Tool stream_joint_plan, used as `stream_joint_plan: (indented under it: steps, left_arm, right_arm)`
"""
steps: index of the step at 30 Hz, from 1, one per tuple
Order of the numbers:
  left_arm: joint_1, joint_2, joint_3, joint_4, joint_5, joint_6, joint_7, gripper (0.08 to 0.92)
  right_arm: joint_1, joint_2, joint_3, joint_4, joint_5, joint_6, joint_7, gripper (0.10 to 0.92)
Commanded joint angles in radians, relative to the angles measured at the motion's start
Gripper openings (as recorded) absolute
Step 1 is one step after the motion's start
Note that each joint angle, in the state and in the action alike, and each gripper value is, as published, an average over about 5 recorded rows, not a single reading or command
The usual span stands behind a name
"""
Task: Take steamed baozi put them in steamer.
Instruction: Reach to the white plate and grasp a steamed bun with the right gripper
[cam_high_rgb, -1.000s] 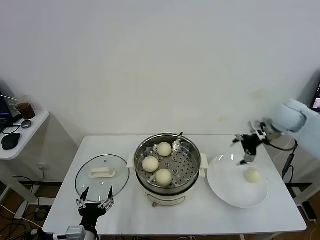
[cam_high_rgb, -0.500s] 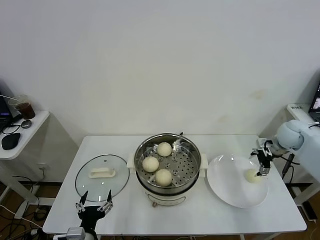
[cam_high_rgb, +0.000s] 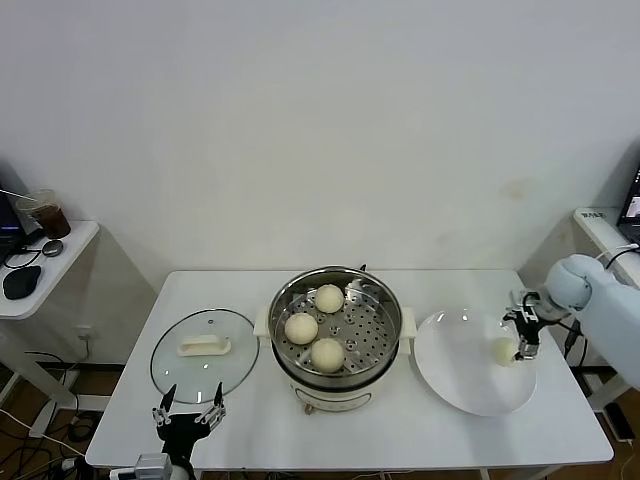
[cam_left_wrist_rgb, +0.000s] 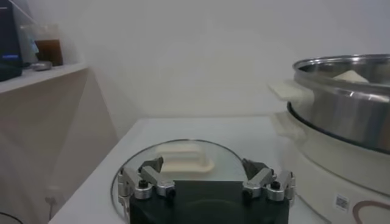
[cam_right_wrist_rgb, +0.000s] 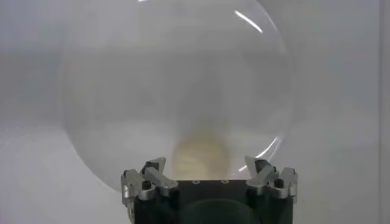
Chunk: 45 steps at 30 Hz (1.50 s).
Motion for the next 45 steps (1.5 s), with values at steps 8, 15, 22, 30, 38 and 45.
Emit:
stream_joint_plan:
  steps: [8,15,22,30,38,45]
  left_arm:
    - [-0.006,-0.001,0.001,0.016,-0.001,0.002,0.002,0.823]
    - [-0.006,-0.001,0.002,0.017,0.0,0.002,0.001,0.823]
    - [-0.004,-0.002,0.002,0.018,0.001,0.002,0.0,0.823]
    - [-0.005,-0.003,0.003,0.016,0.001,0.002,0.0,0.823]
    - [-0.008,-0.003,0.004,0.019,0.001,0.002,0.0,0.823]
    - [-0.014,-0.004,0.012,0.019,0.014,0.001,-0.002,0.823]
  right_arm:
    - [-0.031,0.063,0.026,-0.091,-0.066,0.026,0.016,0.823]
    - [-0.035,0.072,0.027,-0.098,-0.082,0.025,0.016,0.823]
    - [-0.042,0.077,0.028,-0.103,-0.092,0.024,0.025,0.823]
    - [-0.041,0.08,0.027,-0.107,-0.088,0.02,0.035,0.822]
    - [-0.037,0.073,0.023,-0.102,-0.073,0.016,0.029,0.658]
    - [0.061,0.033,-0.072,-0.035,0.046,-0.031,0.018,0.558]
